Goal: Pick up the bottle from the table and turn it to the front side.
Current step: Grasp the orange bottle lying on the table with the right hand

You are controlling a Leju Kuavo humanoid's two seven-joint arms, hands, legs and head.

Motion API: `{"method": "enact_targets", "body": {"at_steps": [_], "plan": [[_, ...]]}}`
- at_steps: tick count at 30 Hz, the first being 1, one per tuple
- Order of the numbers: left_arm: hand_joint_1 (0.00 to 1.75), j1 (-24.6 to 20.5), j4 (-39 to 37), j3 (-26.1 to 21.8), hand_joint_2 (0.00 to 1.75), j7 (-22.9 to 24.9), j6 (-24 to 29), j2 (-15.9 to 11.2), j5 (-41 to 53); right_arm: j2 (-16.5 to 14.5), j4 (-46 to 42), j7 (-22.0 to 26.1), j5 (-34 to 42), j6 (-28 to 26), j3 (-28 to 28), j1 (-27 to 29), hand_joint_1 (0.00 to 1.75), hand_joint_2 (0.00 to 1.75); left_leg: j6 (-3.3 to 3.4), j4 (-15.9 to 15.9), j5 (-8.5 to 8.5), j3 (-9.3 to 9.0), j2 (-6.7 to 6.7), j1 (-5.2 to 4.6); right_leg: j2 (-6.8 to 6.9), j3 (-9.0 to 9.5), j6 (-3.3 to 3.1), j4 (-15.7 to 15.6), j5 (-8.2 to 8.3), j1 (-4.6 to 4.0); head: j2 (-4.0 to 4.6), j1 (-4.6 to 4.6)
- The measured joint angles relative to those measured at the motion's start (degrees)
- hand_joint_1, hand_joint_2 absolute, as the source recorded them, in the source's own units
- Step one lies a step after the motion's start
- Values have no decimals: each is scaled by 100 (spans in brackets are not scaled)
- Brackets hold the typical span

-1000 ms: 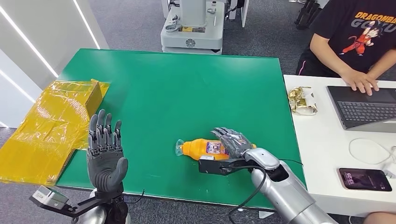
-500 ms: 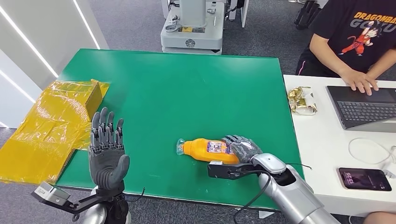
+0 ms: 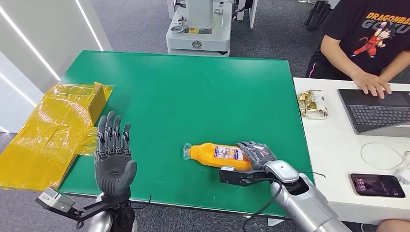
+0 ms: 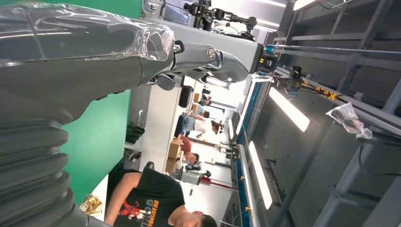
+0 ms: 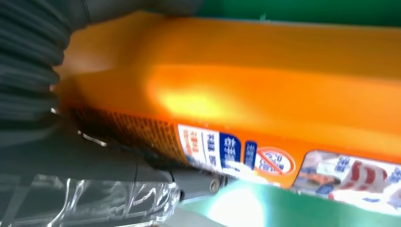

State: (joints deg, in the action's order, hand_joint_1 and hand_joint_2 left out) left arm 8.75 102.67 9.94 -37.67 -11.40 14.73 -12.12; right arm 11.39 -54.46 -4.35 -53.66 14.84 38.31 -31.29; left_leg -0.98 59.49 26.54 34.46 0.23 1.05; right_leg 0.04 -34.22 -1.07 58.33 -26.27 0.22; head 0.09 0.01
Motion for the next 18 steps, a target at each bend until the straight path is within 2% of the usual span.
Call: {"method": "enact_targets", "body": {"at_steps": [5, 10, 18], "plan": [[0, 1, -10, 6, 175, -5, -1, 0, -1, 1, -120, 51, -189, -350, -107, 180, 175, 175, 0, -1, 0, 2, -1, 0, 1, 0, 0, 1, 0, 0, 0, 0], [0, 3, -10, 7, 175, -7, -89, 0, -8, -20, -541, 57, -337, -1001, -380, 569, 175, 175, 0, -1, 0, 6, -4, 0, 3, -1, 0, 1, -1, 0, 0, -1], [0, 2, -25, 8, 175, -8, -159, 0, -62, -276, -1566, 258, -274, -1904, -1009, 1349, 175, 175, 3, -5, 3, 8, -4, 0, 5, -4, 0, 1, -2, -1, 0, 1]]}}
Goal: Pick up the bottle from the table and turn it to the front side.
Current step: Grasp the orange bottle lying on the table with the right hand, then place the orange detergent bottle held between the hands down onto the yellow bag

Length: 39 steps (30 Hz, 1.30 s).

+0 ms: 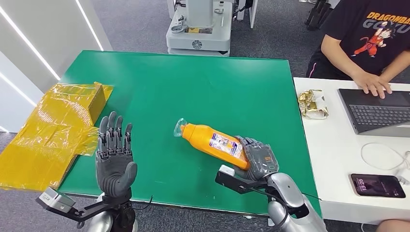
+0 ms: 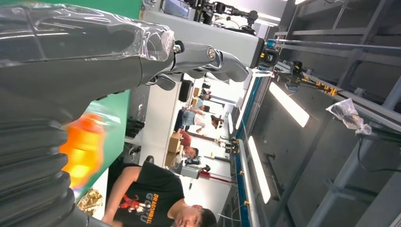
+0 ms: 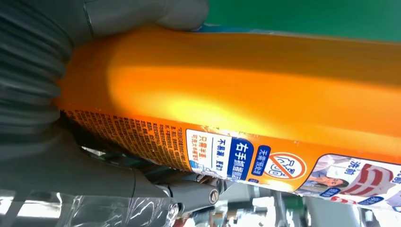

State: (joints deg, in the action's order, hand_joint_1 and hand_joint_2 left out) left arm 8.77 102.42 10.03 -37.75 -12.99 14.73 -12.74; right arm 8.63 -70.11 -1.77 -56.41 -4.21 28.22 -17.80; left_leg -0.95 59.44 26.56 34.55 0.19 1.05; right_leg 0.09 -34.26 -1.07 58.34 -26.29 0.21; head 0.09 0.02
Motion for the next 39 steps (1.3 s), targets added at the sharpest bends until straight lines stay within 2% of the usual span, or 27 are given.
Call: {"method": "enact_targets", "body": {"at_steps": [5, 12, 16, 20, 32, 39], "plan": [[0, -3, -38, 10, 175, 38, 36, 0, -28, -179, -405, 255, 281, -455, -287, 298, 175, 175, 0, 0, -1, 0, 0, 0, 1, 0, 0, 0, 0, 0, 0, -1], [0, -145, -285, 189, 175, 398, 138, -13, -168, -510, -818, 1153, 927, -1806, -520, 671, 175, 175, 0, 1, 0, -1, 0, 0, 0, 0, 0, 0, 0, 0, 0, -2], [0, -276, -511, 347, 175, 550, 210, -34, -275, -617, -901, 1422, 1059, -2103, -526, 751, 175, 175, 0, 1, 0, -1, 1, 0, -1, 0, 0, 0, 0, 0, 0, -1], [0, -368, -663, 484, 175, 638, 227, -63, -334, -668, -900, 1503, 1093, -2050, -519, 774, 175, 175, 0, 1, -1, -1, 1, 0, 0, 1, 0, 0, 0, 0, 0, -1], [0, -607, -924, 844, 175, 717, 33, -116, -311, -788, -412, 1333, 912, -1234, -197, 534, 175, 175, 0, 0, -1, 1, 0, 0, 0, 1, 0, 1, 0, 0, 0, -1], [0, -656, -1004, 874, 175, 717, -20, -117, -309, -974, 122, 1649, 993, -963, 18, 125, 175, 175, 0, 1, -1, -1, 2, 0, -2, 1, -1, 2, 1, 0, 0, -1]]}}
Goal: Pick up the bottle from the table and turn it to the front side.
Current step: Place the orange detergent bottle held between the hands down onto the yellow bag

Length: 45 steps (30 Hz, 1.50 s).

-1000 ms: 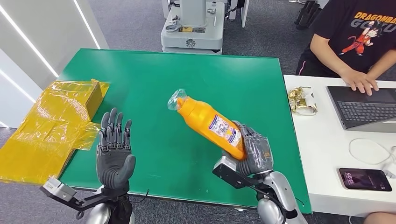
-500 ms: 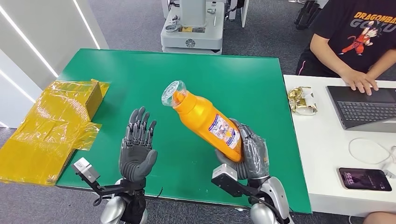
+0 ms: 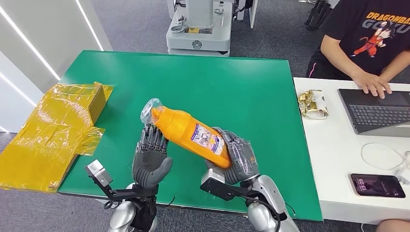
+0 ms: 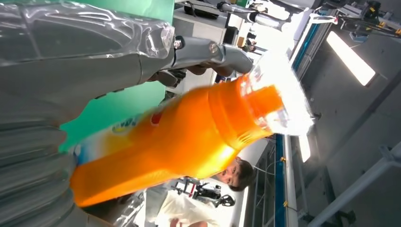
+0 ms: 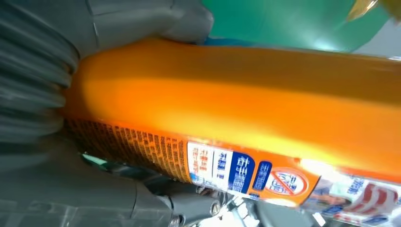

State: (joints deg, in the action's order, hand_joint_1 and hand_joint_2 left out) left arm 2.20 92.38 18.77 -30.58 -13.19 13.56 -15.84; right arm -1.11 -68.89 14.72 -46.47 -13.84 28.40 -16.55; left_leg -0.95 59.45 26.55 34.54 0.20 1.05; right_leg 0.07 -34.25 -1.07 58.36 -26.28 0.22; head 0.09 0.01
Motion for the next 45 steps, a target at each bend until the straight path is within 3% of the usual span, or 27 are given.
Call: {"method": "enact_targets", "body": {"at_steps": [15, 28, 45], "plan": [[0, -133, -112, -45, 175, -5, -25, -41, -43, -280, 710, 386, 89, 196, 427, -511, 175, 175, -2, 0, -2, 2, -1, 0, 1, 0, 0, 1, 0, 0, 0, 1], [0, -118, -220, -208, 175, -42, 36, -77, -36, -416, 1308, 278, 81, 693, 659, -827, 175, 175, -3, 0, -2, 0, -1, 0, 0, -1, 0, 1, 0, 0, 0, 0], [0, -68, -219, -360, 175, -154, 492, -86, 328, -473, 1742, 219, 68, 1068, 871, -951, 175, 175, -3, 0, -2, 1, -1, 0, 1, 0, 0, 1, 0, 0, 0, 1]]}}
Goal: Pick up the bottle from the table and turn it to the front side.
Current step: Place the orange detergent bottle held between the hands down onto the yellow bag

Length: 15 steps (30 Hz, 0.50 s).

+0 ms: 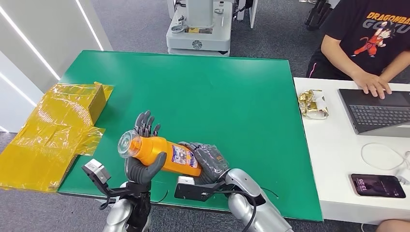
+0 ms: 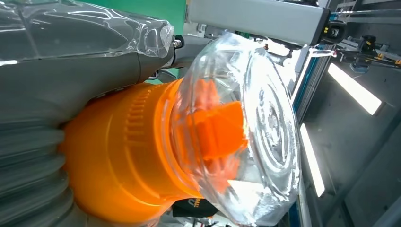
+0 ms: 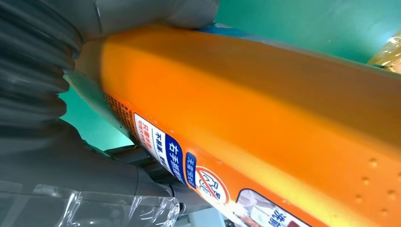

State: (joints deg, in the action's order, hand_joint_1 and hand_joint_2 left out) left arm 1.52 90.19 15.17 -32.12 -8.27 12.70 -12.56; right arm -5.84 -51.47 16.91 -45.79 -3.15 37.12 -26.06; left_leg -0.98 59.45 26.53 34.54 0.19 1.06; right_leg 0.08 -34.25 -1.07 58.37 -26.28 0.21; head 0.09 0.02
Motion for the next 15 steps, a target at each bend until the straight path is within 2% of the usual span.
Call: {"method": "enact_targets", "body": {"at_steps": [1, 5, 15], "plan": [[0, 0, 1, -4, 175, -5, 15, 0, 13, -3, 10, -1, 0, 8, 2, -3, 175, 175, 0, 0, 0, 0, 0, 0, 0, 0, 0, 0, 0, 0, 0, 0], [175, 4, 4, -14, 175, -25, 78, 0, 88, -4, 28, -1, -9, 53, 6, -12, 175, 175, 0, 0, 0, 0, 0, 0, 0, 0, 0, 0, 0, 0, 0, -1], [175, 4, 38, -27, 175, -72, 66, 0, 109, -4, 27, 4, 23, -46, 4, -24, 175, 175, 0, 0, 0, 0, 0, 0, 0, 0, 0, 0, 0, 0, 0, -1]]}}
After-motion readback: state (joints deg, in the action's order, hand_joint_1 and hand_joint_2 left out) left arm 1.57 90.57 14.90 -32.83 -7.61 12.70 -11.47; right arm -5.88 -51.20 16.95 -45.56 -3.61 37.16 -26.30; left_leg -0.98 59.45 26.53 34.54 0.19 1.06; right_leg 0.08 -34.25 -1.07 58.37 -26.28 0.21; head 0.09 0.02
